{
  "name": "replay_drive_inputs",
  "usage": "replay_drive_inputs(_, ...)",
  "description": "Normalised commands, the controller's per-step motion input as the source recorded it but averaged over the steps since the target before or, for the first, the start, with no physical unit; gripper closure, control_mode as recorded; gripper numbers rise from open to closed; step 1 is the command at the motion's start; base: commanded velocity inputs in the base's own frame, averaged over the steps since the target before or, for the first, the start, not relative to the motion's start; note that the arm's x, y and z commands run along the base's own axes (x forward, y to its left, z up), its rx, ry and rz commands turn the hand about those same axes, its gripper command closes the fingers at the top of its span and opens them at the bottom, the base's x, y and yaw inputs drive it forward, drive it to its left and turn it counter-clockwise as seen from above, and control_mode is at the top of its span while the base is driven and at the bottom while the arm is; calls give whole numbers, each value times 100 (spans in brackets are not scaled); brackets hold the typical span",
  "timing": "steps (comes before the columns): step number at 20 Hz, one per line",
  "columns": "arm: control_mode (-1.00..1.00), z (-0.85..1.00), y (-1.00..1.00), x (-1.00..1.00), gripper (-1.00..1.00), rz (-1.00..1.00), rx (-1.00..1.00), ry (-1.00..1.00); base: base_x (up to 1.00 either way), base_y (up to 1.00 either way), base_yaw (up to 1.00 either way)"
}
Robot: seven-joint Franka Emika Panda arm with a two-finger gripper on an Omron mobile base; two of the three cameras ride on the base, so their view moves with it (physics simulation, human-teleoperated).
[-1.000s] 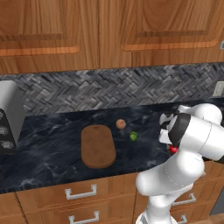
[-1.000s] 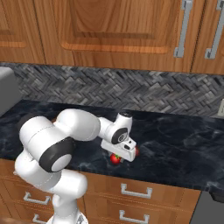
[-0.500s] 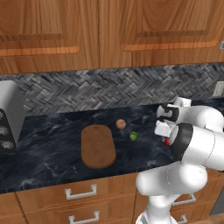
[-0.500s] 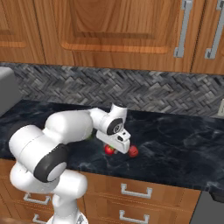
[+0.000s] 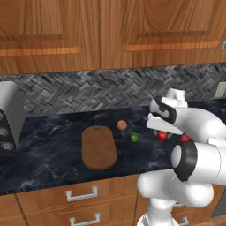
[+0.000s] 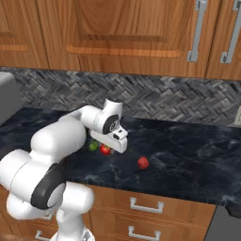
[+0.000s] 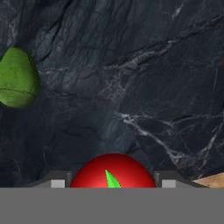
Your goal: Place the avocado, onion, tomato, and bell pepper on the cutting board.
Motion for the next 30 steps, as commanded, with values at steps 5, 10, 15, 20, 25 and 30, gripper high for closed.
replay_drive_inputs(5, -100, 37, 50, 0, 100, 11, -2, -15, 0, 0, 0)
replay_drive_inputs(10, -100, 19, 53, 1, 100, 12, -4, -23, 0, 0, 0)
replay_drive_inputs(15, -100, 4, 47, 9, 100, 15, -4, -23, 0, 0, 0)
replay_drive_inputs(20, -100, 2, 36, 24, 100, 16, -1, -9, 0, 0, 0)
replay_drive_inputs(25, -100, 20, 44, 33, 100, 10, 0, 2, 0, 0, 0)
replay_drive_inputs(30, -100, 15, 64, 18, 100, 6, -3, 1, 0, 0, 0)
